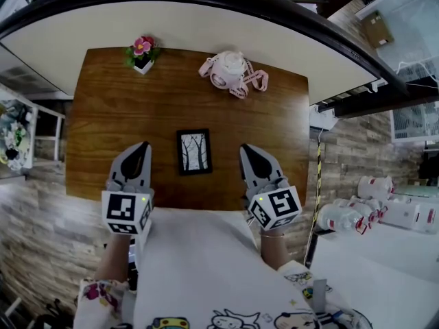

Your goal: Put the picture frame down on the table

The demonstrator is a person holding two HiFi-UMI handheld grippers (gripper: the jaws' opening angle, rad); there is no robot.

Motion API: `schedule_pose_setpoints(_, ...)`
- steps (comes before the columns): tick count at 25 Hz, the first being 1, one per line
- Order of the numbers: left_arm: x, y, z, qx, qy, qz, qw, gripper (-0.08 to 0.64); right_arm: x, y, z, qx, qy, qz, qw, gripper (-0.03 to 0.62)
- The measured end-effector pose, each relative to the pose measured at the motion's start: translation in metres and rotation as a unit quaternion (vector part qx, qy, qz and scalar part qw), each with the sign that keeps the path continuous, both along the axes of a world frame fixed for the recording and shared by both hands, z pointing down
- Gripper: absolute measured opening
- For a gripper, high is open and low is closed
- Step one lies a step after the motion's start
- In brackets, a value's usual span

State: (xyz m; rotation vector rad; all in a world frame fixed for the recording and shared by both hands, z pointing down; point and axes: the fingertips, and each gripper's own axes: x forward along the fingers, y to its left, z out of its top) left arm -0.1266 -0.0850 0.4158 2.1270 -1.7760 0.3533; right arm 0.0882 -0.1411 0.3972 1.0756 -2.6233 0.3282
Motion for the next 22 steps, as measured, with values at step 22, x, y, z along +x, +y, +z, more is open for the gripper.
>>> schedule_pose_setpoints(22, 0.019, -0.006, 0.010, -0.006, -0.011, 0.048, 0.9988, 0.002, 0.015, 0.010, 0.014, -0.022, 0.012, 0.022, 0.999, 0.000)
